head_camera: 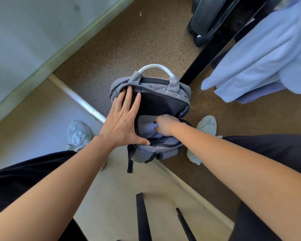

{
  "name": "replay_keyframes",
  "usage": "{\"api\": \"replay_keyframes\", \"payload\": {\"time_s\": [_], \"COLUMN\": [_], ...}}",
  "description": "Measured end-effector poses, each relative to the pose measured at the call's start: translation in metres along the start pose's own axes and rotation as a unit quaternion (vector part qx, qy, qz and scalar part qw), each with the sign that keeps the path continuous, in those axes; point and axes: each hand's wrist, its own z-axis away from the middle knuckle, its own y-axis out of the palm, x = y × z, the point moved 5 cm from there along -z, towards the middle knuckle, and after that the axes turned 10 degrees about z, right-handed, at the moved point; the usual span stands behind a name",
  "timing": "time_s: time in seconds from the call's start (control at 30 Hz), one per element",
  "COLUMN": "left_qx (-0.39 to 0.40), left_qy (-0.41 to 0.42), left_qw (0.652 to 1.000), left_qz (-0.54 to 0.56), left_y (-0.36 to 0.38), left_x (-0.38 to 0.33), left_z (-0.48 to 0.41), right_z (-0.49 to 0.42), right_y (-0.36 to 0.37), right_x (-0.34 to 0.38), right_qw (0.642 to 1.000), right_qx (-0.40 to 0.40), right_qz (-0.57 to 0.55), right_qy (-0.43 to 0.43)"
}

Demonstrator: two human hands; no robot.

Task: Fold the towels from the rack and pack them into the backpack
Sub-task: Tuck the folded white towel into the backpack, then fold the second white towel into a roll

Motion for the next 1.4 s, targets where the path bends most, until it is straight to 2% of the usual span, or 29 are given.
{"api": "replay_keyframes", "payload": {"time_s": [0.1,0.2,0.4,0.5,0.57,0.63,0.7,0.83,0.87,0.97,1.03,1.1,1.23,1.3,1.4], "left_qx": [-0.007,-0.014,-0.049,-0.072,-0.078,-0.085,-0.083,-0.045,-0.041,-0.048,-0.046,-0.029,-0.019,-0.011,0.018], "left_qy": [-0.008,-0.016,-0.032,-0.010,-0.001,-0.004,-0.012,-0.002,-0.003,-0.008,-0.016,-0.030,-0.047,-0.045,-0.056], "left_qw": [1.000,1.000,0.997,0.991,0.984,0.972,0.958,0.927,0.916,0.895,0.895,0.900,0.910,0.904,0.873], "left_qz": [0.007,0.004,0.040,0.110,0.159,0.218,0.276,0.372,0.400,0.444,0.444,0.433,0.412,0.426,0.484], "left_y": [-0.006,-0.014,-0.035,-0.046,-0.054,-0.062,-0.067,-0.076,-0.080,-0.092,-0.096,-0.095,-0.095,-0.095,-0.091], "left_x": [-0.004,-0.011,-0.031,-0.053,-0.074,-0.099,-0.126,-0.186,-0.201,-0.241,-0.260,-0.272,-0.289,-0.299,-0.311], "left_z": [-0.005,-0.011,-0.008,0.000,0.005,0.007,0.004,-0.025,-0.035,-0.069,-0.093,-0.114,-0.145,-0.153,-0.162], "right_z": [0.037,0.085,0.171,0.208,0.228,0.245,0.260,0.267,0.269,0.276,0.274,0.268,0.271,0.285,0.303], "right_y": [-0.029,-0.056,-0.090,-0.106,-0.116,-0.123,-0.127,-0.112,-0.105,-0.092,-0.087,-0.083,-0.088,-0.099,-0.116], "right_x": [-0.008,-0.021,-0.039,-0.059,-0.079,-0.102,-0.123,-0.175,-0.189,-0.228,-0.251,-0.265,-0.263,-0.253,-0.231], "right_qw": [0.989,0.963,0.923,0.879,0.825,0.749,0.678,0.556,0.516,0.366,0.312,0.308,0.356,0.394,0.471], "right_qx": [-0.062,-0.134,-0.222,-0.312,-0.400,-0.479,-0.527,-0.531,-0.533,-0.565,-0.549,-0.532,-0.560,-0.617,-0.686], "right_qz": [-0.130,-0.231,-0.310,-0.359,-0.399,-0.450,-0.498,-0.601,-0.625,-0.686,-0.721,-0.734,-0.686,-0.622,-0.505], "right_qy": [-0.031,-0.048,-0.057,-0.022,0.025,0.079,0.122,0.219,0.244,0.274,0.286,0.288,0.298,0.276,0.229]}}
